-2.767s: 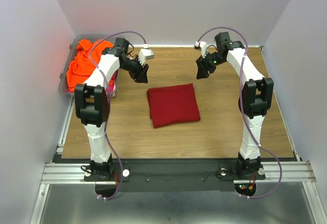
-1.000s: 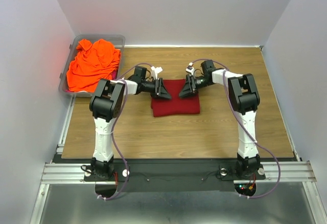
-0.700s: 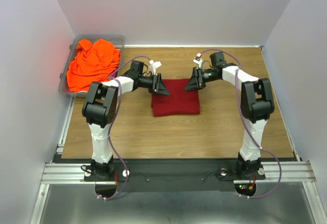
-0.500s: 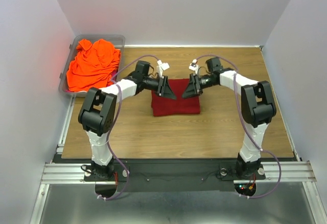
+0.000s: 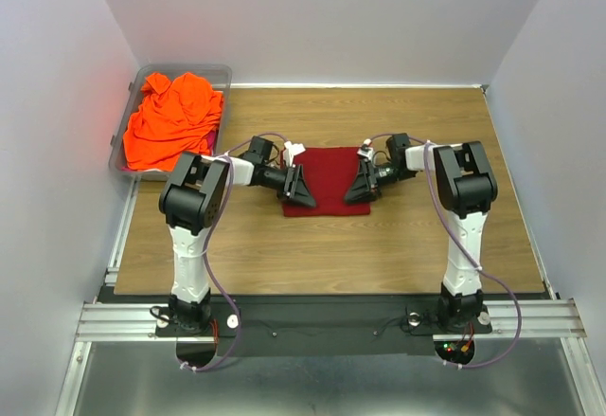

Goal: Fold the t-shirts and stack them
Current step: Fold the tshirt, then neatly place the folded tshirt to the corner

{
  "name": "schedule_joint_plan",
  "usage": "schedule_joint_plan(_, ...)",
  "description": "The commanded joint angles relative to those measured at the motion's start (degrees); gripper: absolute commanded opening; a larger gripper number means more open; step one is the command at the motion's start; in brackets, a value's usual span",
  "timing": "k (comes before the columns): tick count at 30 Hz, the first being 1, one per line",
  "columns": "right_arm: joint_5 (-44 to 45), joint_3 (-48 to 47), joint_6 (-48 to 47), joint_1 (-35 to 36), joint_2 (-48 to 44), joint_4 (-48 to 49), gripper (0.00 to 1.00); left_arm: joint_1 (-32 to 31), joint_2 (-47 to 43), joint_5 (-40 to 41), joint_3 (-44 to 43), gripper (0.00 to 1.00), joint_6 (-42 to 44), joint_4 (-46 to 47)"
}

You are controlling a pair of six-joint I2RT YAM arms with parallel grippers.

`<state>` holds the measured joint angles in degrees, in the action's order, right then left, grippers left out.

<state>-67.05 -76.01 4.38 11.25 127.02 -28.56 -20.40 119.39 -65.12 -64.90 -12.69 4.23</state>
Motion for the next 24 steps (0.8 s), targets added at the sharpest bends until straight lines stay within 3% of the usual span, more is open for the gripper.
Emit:
schedule_joint_plan(1, 13.1, 2.4, -2.9, -3.9, -1.2, 1.0, 0.38, 1.2, -4.1, 6.6, -1.3, 0.53, 11.3, -9.8)
schedule_joint_plan(6, 15.3, 3.9, -3.2, -4.8, -8.6, -1.6, 0.39, 2.0, -11.3, 7.3, -7.3, 0.55, 26.6, -26.4)
schedule_joint_plan(8, 15.6, 1.9, -3.9, -4.8, -11.9, -3.9, 0.44, 2.6, -14.1, 7.7, -10.5, 0.55, 30.6, -31.6)
schedule_joint_plan(12, 23.4, -3.2, -1.2, -4.3, -20.7, -4.0, 0.67, 5.0, -24.1, 11.3, -13.8, 0.6, 29.5, -32.8)
schedule_joint_plan(15, 34.9, -5.2, -2.4, -0.7, -25.3, -3.8, 0.83, 6.8, -30.8, 16.3, -14.3, 0.65, 27.5, -29.1)
schedule_joint_plan(17, 44.9, -5.6, -3.8, 6.6, -26.7, -3.4, 0.93, 8.0, -35.0, 22.1, -13.7, 0.73, 23.0, -25.1)
schedule_joint_plan(24, 69.0, -9.2, -0.1, 20.5, -20.2, 0.6, 1.0, 10.7, -39.1, 34.6, -13.6, 0.77, 18.7, -24.5)
